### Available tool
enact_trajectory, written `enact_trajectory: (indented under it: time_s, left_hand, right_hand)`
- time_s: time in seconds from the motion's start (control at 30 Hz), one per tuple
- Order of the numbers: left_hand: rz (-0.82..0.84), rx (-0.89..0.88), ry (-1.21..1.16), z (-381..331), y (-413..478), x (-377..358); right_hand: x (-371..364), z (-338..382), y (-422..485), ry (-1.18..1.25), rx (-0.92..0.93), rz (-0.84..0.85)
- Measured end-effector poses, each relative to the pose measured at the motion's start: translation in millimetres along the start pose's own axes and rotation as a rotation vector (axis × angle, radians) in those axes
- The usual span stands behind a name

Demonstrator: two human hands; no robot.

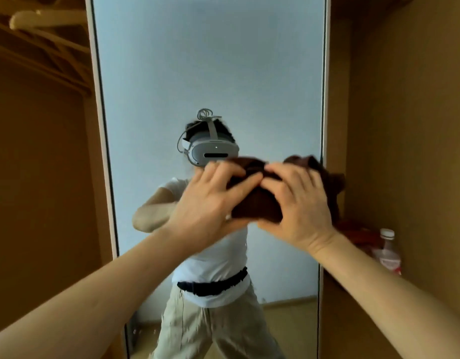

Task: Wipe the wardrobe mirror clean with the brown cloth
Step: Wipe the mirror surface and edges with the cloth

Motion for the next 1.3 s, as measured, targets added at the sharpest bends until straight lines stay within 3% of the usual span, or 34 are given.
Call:
enact_trajectory:
  time_s: [0.1, 0.23, 0.47, 0.6, 0.7, 0.87, 1.0, 1.17, 1.3]
  left_hand:
    - [0.112, -0.105, 0.058, -27, -41, -32]
    - [0.134, -0.252, 0.101, -30, -32, -32]
    - [-0.112, -0.174, 0.24, 24, 59, 26]
    - [-0.179, -0.153, 0.252, 26, 62, 24]
    - [-0.121, -0.183, 0.213, 7, 24, -4]
    - [0.075, -0.306, 0.202, -36, -51, -55]
    - [0.105, -0.418, 0.2, -33, -35, -50]
    - [-0.051, -0.285, 0.292, -1, 40, -6]
    - [-0.095, -0.147, 0.295, 11, 66, 11]
  right_hand:
    - [-4, 20, -58, 0.026, 0.072, 0.132]
    - [-4, 13, -52, 0.021, 0.16, 0.189]
    - [8, -40, 80, -0.116, 0.187, 0.062]
    - [7, -38, 78, -0.098, 0.074, 0.011]
    - [3, -22, 25, -0.044, 0.036, -0.026]
    - [-7, 20, -81, 0.006, 0.05, 0.188]
    - [-7, 12, -72, 0.017, 0.087, 0.205]
    - [9, -34, 22, -0.056, 0.08, 0.033]
    - [9, -47, 53, -0.033, -0.011, 0.051]
Point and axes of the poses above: each hand's wrist, its own y-axis towards the middle knuckle, its own x-axis out of the back of the hand, z = x × y, the point moved 5 cm from there along y, towards the middle knuckle, and after that the axes turned 11 degrees about -y, right-handed, at the moved point
